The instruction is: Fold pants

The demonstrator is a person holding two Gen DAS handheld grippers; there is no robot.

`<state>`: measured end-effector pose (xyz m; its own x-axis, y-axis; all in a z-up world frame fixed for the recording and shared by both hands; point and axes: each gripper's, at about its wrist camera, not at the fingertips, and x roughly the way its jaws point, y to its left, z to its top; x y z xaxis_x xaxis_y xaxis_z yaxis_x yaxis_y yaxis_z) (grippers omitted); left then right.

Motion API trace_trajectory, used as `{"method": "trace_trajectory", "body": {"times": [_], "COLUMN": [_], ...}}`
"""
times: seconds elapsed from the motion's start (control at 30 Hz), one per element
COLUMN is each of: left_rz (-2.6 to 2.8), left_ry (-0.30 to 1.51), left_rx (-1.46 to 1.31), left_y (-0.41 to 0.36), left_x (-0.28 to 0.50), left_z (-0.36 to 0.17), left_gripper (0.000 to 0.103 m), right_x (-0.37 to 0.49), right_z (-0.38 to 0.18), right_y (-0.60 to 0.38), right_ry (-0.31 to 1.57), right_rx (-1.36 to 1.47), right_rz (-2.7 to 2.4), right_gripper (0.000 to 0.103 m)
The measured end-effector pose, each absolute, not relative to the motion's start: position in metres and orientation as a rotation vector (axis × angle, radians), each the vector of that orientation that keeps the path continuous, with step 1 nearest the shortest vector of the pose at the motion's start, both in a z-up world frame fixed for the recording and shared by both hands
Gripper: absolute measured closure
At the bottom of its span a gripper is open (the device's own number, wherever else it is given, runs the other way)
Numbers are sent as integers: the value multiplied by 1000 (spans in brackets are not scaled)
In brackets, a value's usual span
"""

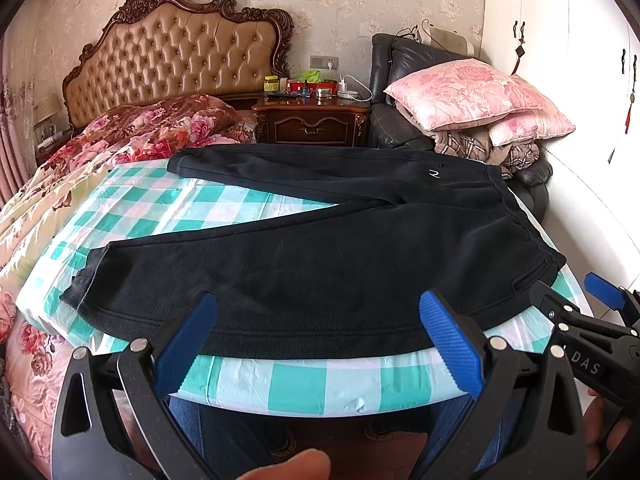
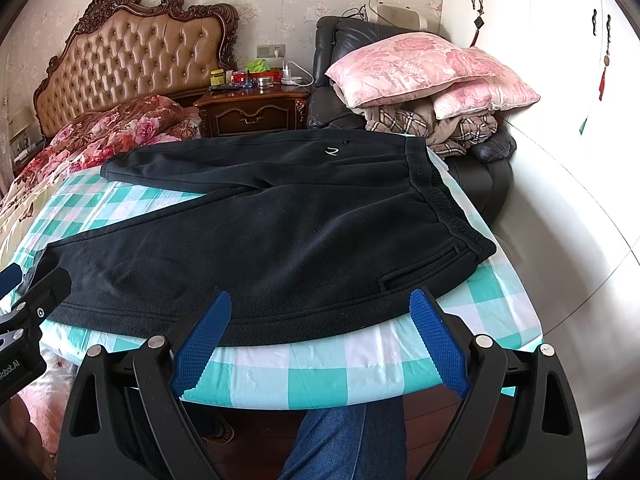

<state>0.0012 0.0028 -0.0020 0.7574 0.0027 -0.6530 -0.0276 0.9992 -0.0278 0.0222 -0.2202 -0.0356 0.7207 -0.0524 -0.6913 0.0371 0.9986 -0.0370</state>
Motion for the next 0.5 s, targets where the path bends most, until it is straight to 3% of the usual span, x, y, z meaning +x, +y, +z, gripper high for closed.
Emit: {"method": "trace_trajectory", "body": {"times": [0.5], "left_rz": [15], "left_ry": [710], "left_rx": [-44], "left_y": [4], "left_x": [2], "left_z": [0], "left_gripper": [1], "right_x": [20], "right_z": [-37], "right_y": [-223], "right_ry": [760], "right_rx": [-21], "right_rz": [-54], "right_gripper": [15]}}
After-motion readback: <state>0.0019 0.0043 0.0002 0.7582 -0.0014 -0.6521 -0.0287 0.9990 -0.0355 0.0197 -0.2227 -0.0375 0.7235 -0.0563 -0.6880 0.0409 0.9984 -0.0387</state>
